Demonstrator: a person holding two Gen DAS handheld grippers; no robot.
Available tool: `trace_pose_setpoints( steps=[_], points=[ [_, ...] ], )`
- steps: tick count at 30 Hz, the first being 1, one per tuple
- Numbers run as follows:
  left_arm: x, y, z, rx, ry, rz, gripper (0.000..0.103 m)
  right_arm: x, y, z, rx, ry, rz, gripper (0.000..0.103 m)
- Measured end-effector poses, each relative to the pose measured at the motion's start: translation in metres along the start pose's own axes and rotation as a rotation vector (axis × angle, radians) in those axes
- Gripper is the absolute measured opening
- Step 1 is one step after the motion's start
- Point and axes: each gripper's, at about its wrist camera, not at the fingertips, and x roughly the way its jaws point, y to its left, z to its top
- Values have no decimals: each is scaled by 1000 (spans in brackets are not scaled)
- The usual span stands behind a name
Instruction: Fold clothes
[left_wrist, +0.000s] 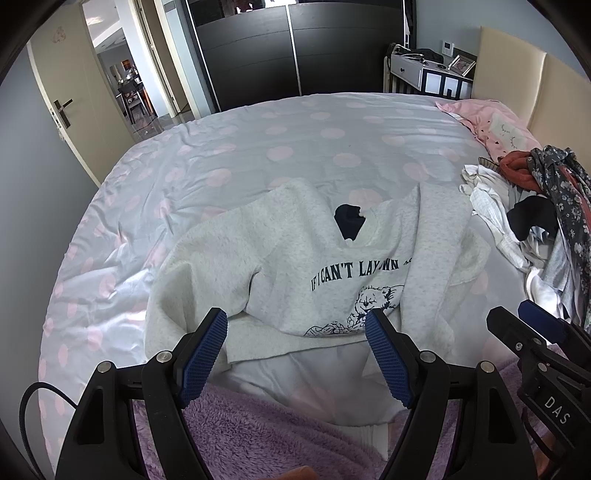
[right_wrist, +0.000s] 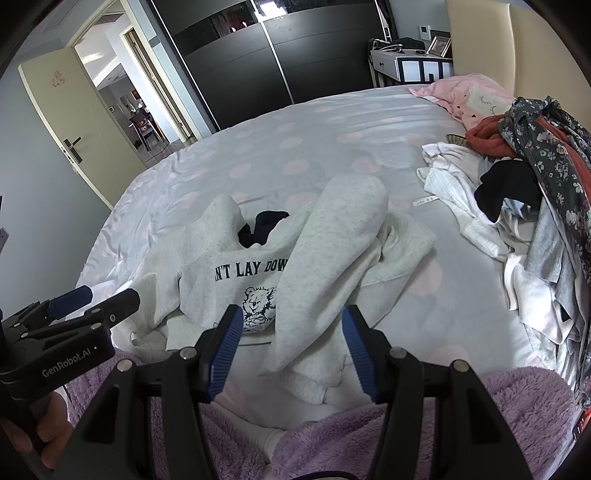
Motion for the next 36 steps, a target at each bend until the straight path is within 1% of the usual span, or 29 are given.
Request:
trace_pose_setpoints(
  steps=[9, 12, 14, 18, 20, 23, 28, 31, 32, 33, 36],
  points=[
    [-2, -1, 0, 7, -20, -1, 78, 1, 1, 1, 1, 2, 4, 55],
    [0, 0, 1, 8, -19, -6, 74, 2, 0, 1, 1, 4, 6, 55],
    [3, -1, 3, 19, -20, -7, 67, 5, -2, 3, 2, 6, 7, 55],
    [8, -1, 6, 39, -22, -9, 65, 9, -5, 9, 2, 11, 3, 55],
    [11, 1, 9, 48, -23, -10, 62, 12, -7, 13, 2, 14, -3, 55],
    [16, 7, 17, 56, -22, -7, 62, 16, -11, 20, 2, 18, -12, 55],
    [30, 32, 43, 77, -3, -29, 62, 24, -20, 39, -2, 23, -39, 55],
    [41, 57, 64, 79, 9, -53, 62, 31, -28, 57, -7, 30, -59, 55],
    [44, 65, 71, 82, 12, -50, 62, 34, -30, 62, -10, 34, -63, 55],
    [48, 75, 78, 89, 14, -32, 62, 38, -32, 69, -13, 38, -72, 55],
    [54, 106, 98, 105, 14, 55, 62, 50, -37, 87, -15, 49, -87, 55]
  ],
)
